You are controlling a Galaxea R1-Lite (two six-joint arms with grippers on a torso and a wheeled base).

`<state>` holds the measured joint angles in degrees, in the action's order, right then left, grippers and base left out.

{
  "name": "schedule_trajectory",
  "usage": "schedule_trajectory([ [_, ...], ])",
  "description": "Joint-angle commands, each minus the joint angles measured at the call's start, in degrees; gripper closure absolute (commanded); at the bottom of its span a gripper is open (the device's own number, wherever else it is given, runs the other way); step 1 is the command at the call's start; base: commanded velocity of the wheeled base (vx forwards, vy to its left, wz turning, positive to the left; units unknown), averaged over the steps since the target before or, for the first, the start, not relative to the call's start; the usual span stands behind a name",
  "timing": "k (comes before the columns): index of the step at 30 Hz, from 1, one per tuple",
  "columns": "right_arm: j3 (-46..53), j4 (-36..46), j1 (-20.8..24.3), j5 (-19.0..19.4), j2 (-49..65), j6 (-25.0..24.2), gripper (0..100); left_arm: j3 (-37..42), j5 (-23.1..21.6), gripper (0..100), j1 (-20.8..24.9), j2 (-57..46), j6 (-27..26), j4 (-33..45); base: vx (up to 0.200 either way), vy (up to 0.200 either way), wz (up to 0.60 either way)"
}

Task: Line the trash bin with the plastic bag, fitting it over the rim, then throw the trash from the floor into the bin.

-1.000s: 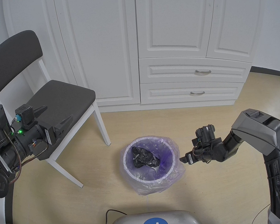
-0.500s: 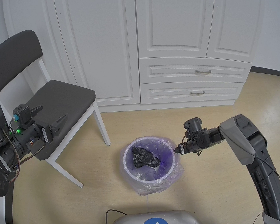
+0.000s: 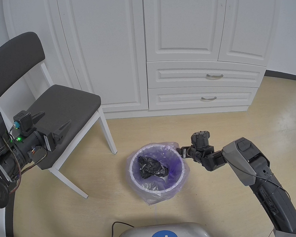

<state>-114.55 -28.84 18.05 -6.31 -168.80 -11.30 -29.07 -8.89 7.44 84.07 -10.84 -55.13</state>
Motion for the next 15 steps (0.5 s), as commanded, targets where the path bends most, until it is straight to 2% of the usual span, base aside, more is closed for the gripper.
schedule_trajectory([
  [1,0.0,-4.6,0.0,1.0,-2.4,-3.5,0,0.1,0.0,0,0.0,-0.4,-0.1,-0.1,0.000,0.000,0.00],
  [4,0.0,-3.8,-0.7,0.9,-1.9,-3.3,0,0.2,0.0,0,0.1,-0.4,-0.1,-0.1,0.000,0.000,0.00],
  [10,2.6,8.0,-2.0,1.0,2.9,-0.9,0,0.2,-0.1,0,0.2,0.2,-0.1,-0.1,0.000,0.000,0.00],
  [15,2.0,8.0,-2.0,0.9,1.6,-0.8,0,0.2,-0.1,0,0.2,0.7,-0.1,-0.1,0.000,0.000,0.00],
])
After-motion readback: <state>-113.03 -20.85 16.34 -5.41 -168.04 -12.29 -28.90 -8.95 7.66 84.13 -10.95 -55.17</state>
